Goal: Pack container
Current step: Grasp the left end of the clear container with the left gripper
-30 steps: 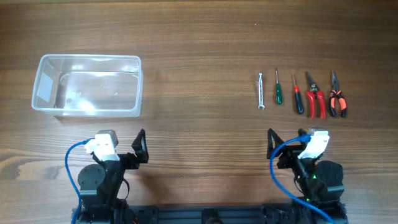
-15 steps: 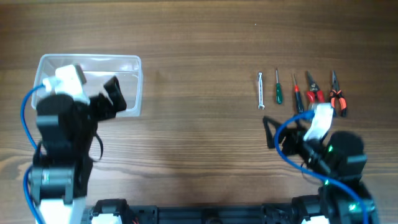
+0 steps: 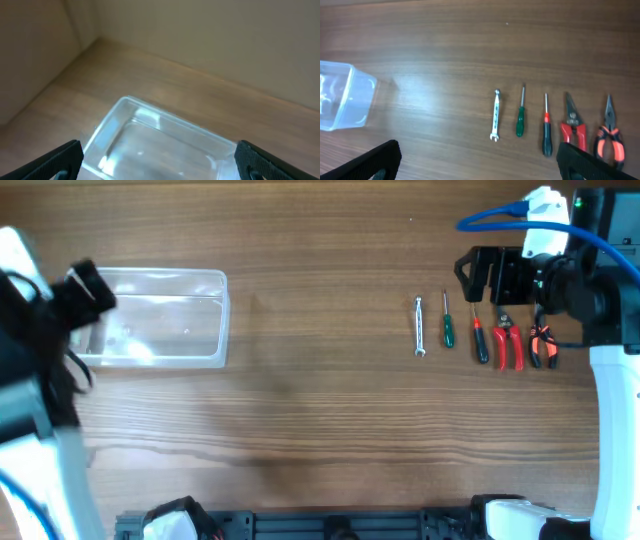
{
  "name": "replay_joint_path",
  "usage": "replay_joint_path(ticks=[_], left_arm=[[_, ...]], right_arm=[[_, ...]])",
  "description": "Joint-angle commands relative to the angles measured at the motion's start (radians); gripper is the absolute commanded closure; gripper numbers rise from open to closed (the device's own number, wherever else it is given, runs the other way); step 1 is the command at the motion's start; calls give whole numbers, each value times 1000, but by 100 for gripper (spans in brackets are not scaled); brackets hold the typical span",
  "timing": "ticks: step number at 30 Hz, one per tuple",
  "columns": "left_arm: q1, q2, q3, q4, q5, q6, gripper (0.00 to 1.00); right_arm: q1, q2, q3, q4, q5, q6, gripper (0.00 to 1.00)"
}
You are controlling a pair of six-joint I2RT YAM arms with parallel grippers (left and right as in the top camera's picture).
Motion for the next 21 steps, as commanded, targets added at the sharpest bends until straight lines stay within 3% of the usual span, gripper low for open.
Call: replay_joint_path(ticks=[1, 3, 6, 10, 11, 13, 16, 18, 21], left_arm=[[76, 196, 116, -53, 47, 2, 0], [111, 316, 150, -65, 47, 84, 0], [137, 447, 150, -36, 23, 335, 2], [172, 516, 150, 66, 12, 378, 3], [181, 527, 150, 99, 8, 431, 8], [197, 562, 150, 127, -2, 568, 6], [205, 623, 150, 119, 0, 589, 0], [209, 647, 150, 142, 46, 518, 0], [220, 694, 150, 168, 63, 517, 7]], right_arm=[[-3, 1, 27, -37, 20, -16, 0], [-3, 1, 27, -79, 42, -16, 0], [-3, 1, 27, -136, 48, -16, 0], [-3, 1, 27, -217, 78, -15, 0], [-3, 1, 27, -229, 78, -15, 0], [-3, 1, 25, -262, 78, -15, 0], [-3, 1, 25, -293, 78, -13, 0], [-3, 1, 25, -308, 78, -13, 0], [-3, 1, 25, -327, 78, -13, 0]])
